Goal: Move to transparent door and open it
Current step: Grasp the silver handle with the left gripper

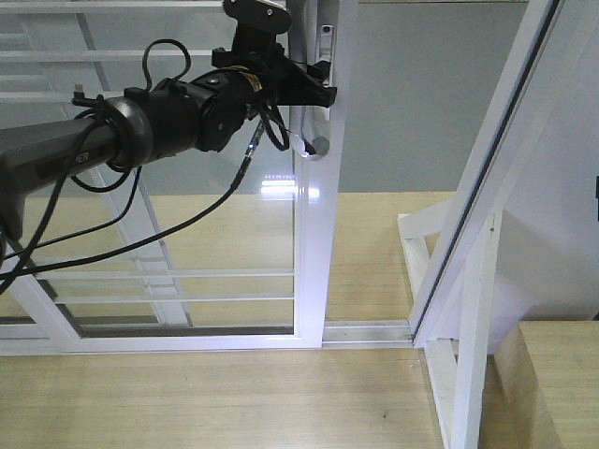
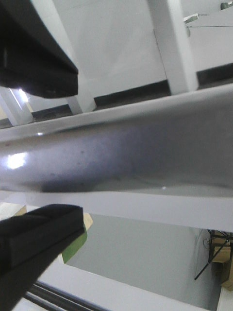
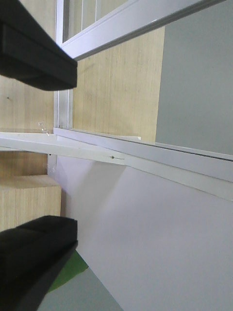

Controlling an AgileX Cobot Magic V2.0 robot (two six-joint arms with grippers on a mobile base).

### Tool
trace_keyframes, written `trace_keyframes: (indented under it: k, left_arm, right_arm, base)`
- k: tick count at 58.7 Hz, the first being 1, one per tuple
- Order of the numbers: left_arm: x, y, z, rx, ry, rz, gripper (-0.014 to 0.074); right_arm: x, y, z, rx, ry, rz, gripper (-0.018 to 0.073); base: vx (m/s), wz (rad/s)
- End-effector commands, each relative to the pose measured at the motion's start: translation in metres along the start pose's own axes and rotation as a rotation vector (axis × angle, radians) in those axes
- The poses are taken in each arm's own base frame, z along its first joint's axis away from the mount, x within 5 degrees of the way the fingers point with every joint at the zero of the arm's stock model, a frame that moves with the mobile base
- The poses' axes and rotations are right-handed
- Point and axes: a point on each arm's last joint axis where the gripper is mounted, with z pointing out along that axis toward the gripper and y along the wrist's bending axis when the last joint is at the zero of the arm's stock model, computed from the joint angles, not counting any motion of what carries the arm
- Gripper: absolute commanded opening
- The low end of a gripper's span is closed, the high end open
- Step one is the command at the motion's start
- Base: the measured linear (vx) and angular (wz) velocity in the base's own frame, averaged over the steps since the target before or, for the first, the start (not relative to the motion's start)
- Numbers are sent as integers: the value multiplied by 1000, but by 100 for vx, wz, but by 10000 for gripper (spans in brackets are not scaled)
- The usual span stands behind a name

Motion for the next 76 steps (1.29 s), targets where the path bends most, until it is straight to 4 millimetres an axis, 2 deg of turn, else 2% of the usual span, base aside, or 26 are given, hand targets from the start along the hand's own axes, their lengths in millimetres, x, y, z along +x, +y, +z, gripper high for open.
trace_keyframes:
  k: [1,12,20,29,57,76]
  left_arm:
    - [-48,-4,-13,3,-189,-17,527]
    - [-49,-3,-13,-4,-191,-63,360]
    - [-48,0,-13,-19,-191,-145,178]
    - [-48,1,-13,-22,-191,-122,-10]
    - [-50,34,-17,-82,-163,-125,-6]
    - [-68,54,-36,-113,-130,-106,-6]
  right_arm:
    - [-14,-3,-8,16,-105,-2,581]
    - [-14,-3,-8,15,-101,-1,581]
    - [-14,-3,-8,15,-101,-1,581]
    - [-14,-3,-8,15,-101,-1,581]
    - [-12,-3,-8,15,-80,-2,581]
    - [-12,-3,-8,15,-82,-2,581]
  base:
    - [0,0]
    - [0,0]
    - [0,0]
    - [0,0]
    - [0,0]
    - [0,0]
